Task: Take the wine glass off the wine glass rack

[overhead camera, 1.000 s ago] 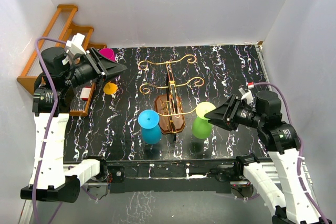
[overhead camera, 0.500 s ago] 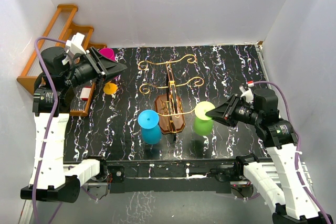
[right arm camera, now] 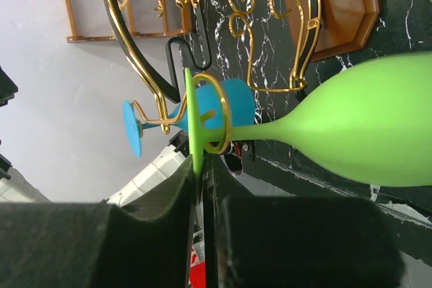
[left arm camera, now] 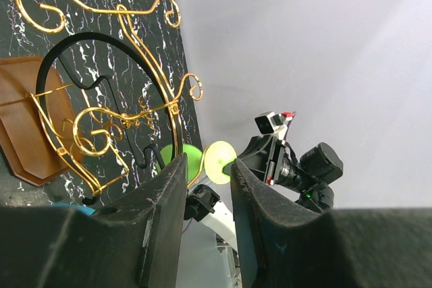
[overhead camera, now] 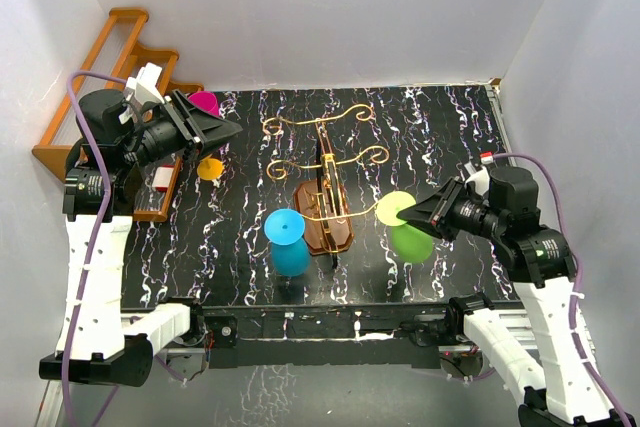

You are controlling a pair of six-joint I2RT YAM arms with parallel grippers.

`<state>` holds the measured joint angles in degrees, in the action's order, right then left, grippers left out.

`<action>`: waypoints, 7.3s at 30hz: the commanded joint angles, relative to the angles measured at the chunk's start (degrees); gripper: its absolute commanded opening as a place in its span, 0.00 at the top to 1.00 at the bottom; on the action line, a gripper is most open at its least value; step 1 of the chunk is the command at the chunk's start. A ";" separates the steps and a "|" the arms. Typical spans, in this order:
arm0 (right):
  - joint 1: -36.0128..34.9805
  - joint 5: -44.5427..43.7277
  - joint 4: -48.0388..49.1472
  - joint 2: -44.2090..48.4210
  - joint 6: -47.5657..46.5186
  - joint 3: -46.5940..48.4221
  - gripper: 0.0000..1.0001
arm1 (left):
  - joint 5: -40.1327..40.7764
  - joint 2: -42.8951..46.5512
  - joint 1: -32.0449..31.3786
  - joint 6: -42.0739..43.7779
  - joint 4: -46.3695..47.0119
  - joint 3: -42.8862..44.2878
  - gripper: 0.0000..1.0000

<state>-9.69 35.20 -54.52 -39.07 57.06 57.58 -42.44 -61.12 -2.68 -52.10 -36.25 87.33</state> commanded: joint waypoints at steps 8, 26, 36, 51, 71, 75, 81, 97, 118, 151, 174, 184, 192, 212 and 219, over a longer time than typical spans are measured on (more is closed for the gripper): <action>0.04 -5.17 -2.61 1.84 -0.50 4.42 0.92 | -0.73 2.22 0.31 -0.37 0.68 -1.02 0.70; 0.07 -8.70 9.31 4.57 6.30 0.63 0.92 | -1.03 3.24 0.33 -0.90 0.55 -1.31 0.70; 0.04 -3.50 16.06 2.03 6.92 -1.24 0.92 | -0.74 3.27 0.37 -0.92 0.39 -1.55 0.70; 0.03 18.03 7.39 -4.96 -4.01 3.88 0.92 | -0.67 2.32 0.35 -1.36 2.18 -2.33 0.70; -0.42 1.28 -17.30 2.73 -11.21 17.60 0.92 | 0.28 -7.46 0.31 1.50 -2.06 8.78 0.69; -0.39 -5.83 -17.52 -0.88 -13.25 28.55 0.92 | 0.03 -8.52 0.37 1.02 -1.48 9.83 0.68; -0.40 -18.71 -14.14 -7.82 -23.16 41.46 0.92 | -0.19 -8.81 0.33 0.95 -1.13 9.98 0.68; -0.62 3.79 31.83 -19.82 -69.70 37.33 0.92 | -1.47 -9.37 0.34 0.87 -9.05 14.90 0.67; -29.54 -28.47 14.55 -16.56 -156.37 19.02 0.92 | -9.19 -8.82 0.38 -7.78 -4.04 15.42 0.65; -49.81 -39.69 23.74 -22.10 -167.53 15.28 0.92 | -16.36 -13.09 0.33 0.41 -23.36 18.77 0.47; -53.06 -42.24 27.30 -25.38 -168.76 18.01 0.87 | -5.47 -16.11 0.30 13.99 -37.48 22.62 1.00; -53.04 -47.42 28.66 -21.08 -161.79 13.21 0.64 | 6.93 -13.82 0.30 9.10 -34.06 31.82 1.00; -53.02 -52.90 45.34 -19.05 -143.04 9.71 0.55 | 28.78 -10.59 0.30 10.25 -36.50 34.36 1.00; -53.41 -66.91 9.39 -46.03 -62.70 64.66 0.59 | 65.59 -8.24 0.30 13.37 -30.91 -1.57 1.00; -53.41 -54.46 4.69 -45.83 -50.99 62.23 0.60 | 71.92 -10.95 0.95 14.66 -22.85 -7.33 1.00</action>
<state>-62.89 -27.29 -44.97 -86.11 -5.37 120.99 23.40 -71.42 -2.61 -38.09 -65.84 81.17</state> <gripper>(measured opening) 0.399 0.019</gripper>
